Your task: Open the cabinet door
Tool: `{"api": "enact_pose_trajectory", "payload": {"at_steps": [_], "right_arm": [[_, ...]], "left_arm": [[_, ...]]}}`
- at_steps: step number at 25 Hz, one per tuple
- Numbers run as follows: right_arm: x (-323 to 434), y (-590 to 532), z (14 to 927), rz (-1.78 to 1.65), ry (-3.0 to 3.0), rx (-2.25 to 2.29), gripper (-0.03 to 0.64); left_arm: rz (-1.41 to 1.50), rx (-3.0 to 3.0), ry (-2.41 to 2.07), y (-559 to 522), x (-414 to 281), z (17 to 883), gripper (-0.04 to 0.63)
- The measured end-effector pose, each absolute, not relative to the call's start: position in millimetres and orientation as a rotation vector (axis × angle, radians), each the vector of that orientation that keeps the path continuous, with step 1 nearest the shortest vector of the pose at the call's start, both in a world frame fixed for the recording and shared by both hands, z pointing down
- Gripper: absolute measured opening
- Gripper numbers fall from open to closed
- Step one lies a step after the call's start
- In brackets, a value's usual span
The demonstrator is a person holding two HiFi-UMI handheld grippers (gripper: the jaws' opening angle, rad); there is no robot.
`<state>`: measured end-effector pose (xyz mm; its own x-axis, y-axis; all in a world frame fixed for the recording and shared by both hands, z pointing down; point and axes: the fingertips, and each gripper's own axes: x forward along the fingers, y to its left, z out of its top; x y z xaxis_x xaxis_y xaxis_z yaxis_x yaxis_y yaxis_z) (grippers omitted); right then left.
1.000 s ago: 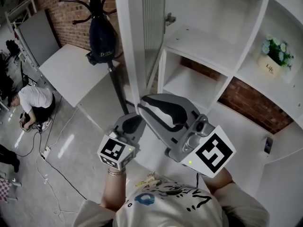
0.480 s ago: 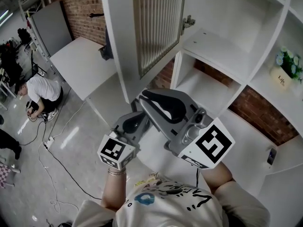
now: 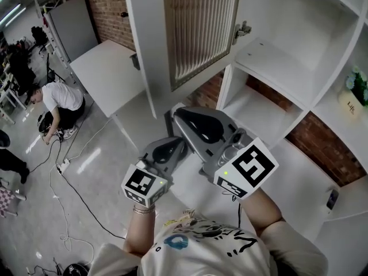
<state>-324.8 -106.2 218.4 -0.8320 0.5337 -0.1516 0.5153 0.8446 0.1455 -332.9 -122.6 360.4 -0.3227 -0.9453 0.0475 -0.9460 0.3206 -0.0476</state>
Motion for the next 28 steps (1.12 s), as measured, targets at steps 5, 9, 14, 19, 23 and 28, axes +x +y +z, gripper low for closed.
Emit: {"api": "enact_pose_trajectory", "payload": {"at_steps": [5, 9, 14, 19, 23, 28], "right_arm": [[-327.5, -105.9, 222.1, 0.134, 2.841, 0.824, 0.038], [-324.5, -112.1, 224.8, 0.132, 2.854, 0.802, 0.037], [-317.3, -134.2, 230.5, 0.127, 2.891, 0.730, 0.037], [-302.7, -165.5, 236.7, 0.127, 2.940, 0.595, 0.037], [-288.0, -194.1, 248.6, 0.098, 2.988, 0.468, 0.037], [-267.0, -226.7, 273.7, 0.033, 3.058, 0.302, 0.037]], "left_arm": [[0.115, 1.811, -2.549, -120.2, -333.8, 360.4, 0.015], [0.117, 1.835, -2.530, -125.3, -330.6, 361.3, 0.014], [0.120, 1.895, -2.483, -143.2, -325.2, 363.0, 0.014], [0.122, 1.987, -2.405, -170.5, -314.5, 362.3, 0.014], [0.120, 2.086, -2.330, -193.7, -300.2, 364.5, 0.014], [0.121, 2.171, -2.238, -215.3, -285.6, 370.5, 0.014]]}}
